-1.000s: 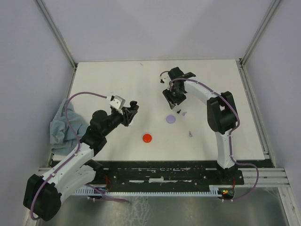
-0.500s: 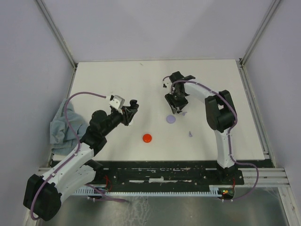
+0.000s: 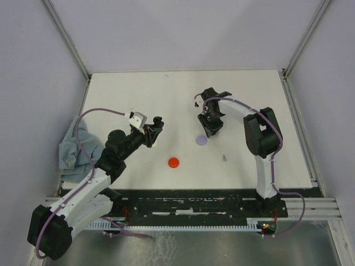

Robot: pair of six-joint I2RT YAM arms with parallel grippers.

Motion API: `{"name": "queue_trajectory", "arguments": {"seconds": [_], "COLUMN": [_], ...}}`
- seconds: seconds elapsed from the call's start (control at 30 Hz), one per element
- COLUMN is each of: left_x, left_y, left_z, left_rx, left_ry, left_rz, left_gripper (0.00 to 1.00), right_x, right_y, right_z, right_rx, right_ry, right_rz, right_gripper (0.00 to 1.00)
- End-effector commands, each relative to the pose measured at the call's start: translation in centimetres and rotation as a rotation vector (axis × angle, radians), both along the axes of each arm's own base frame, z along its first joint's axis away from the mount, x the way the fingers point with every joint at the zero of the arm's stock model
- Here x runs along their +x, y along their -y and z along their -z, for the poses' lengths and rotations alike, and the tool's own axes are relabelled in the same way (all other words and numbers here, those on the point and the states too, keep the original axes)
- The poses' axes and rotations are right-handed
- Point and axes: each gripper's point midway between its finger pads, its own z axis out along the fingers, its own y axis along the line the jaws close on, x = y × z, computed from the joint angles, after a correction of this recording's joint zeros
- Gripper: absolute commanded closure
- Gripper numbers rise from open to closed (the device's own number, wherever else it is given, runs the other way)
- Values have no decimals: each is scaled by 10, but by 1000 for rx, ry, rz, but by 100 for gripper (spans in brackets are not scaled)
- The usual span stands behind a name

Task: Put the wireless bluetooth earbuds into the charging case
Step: Pick up the earbud from the center of the board.

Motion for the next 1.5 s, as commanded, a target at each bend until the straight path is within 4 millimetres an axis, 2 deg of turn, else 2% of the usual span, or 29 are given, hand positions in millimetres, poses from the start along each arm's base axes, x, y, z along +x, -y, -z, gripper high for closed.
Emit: {"name": "queue_trajectory", "arguments": {"seconds": [0.0, 0.37, 0.9, 1.2, 1.33, 1.47], "left_x": [0, -1, -2, -4, -5, -8], "left_y": [5, 6, 7, 8, 9, 16], "left_z": [-17, -18, -19, -19, -19, -19], "left_rx": [-15, -18, -21, -23, -22, -27], "left_ry": [76, 76, 79, 80, 81, 85], "left_rz": [28, 31, 40, 46, 56, 91], "left_gripper": [97, 97, 97, 97, 97, 97], "right_x": [16, 35, 30, 24, 24, 24], "right_y": [2, 3, 0, 0, -3, -4], "right_z": [-15, -13, 1, 8, 5, -8], "right_rx": [-7, -53, -113, -130, -123, -104], "right_ry": [95, 160, 140, 124, 125, 159], "right_rz": [43, 88, 66, 69, 67, 80], "right_gripper": [55, 55, 61, 69, 73, 75]}}
